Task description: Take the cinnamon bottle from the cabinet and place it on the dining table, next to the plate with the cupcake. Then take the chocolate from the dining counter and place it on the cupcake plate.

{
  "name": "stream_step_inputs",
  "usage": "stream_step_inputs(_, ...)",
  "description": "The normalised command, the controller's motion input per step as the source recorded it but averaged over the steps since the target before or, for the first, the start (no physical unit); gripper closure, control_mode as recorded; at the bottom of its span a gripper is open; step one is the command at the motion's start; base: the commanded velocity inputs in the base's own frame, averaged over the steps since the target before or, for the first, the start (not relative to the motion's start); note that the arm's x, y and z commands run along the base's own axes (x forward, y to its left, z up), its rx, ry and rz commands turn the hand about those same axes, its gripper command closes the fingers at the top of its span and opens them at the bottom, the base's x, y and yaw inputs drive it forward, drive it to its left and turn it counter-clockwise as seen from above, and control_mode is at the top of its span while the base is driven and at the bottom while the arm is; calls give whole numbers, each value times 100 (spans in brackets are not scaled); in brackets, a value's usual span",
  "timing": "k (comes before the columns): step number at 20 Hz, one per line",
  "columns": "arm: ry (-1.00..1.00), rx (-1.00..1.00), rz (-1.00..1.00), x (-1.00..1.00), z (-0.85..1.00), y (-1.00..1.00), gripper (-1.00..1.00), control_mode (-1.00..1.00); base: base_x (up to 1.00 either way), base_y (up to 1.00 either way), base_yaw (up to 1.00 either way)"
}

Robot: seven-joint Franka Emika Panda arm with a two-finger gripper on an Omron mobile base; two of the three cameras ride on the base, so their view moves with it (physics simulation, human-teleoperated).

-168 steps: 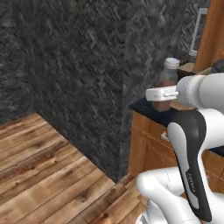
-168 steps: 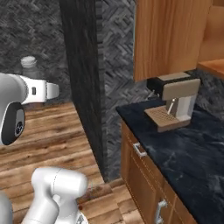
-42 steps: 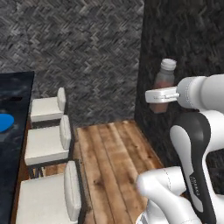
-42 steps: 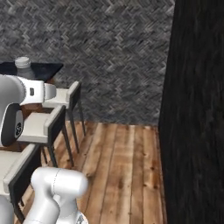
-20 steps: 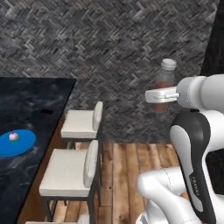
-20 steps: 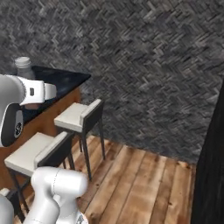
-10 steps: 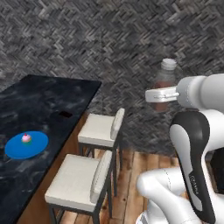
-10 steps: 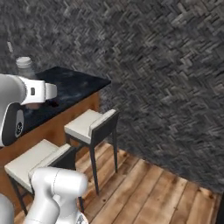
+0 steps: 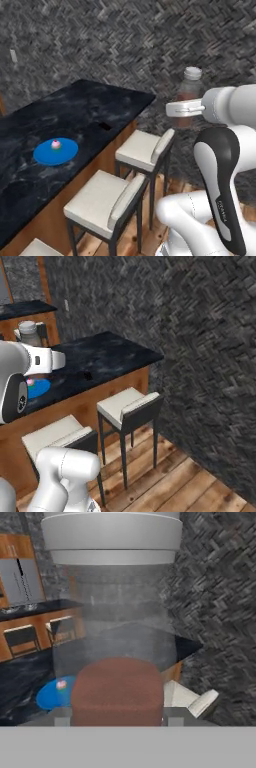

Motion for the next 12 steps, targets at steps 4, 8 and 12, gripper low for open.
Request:
stream_step_inputs(4,0,0,0,0,0,0,100,100,27,-33,42)
stream_step_inputs(8,0,0,0,0,0,0,100,100,26,-33,42)
stream_step_inputs(12,0,0,0,0,0,0,100,100,26,-34,41)
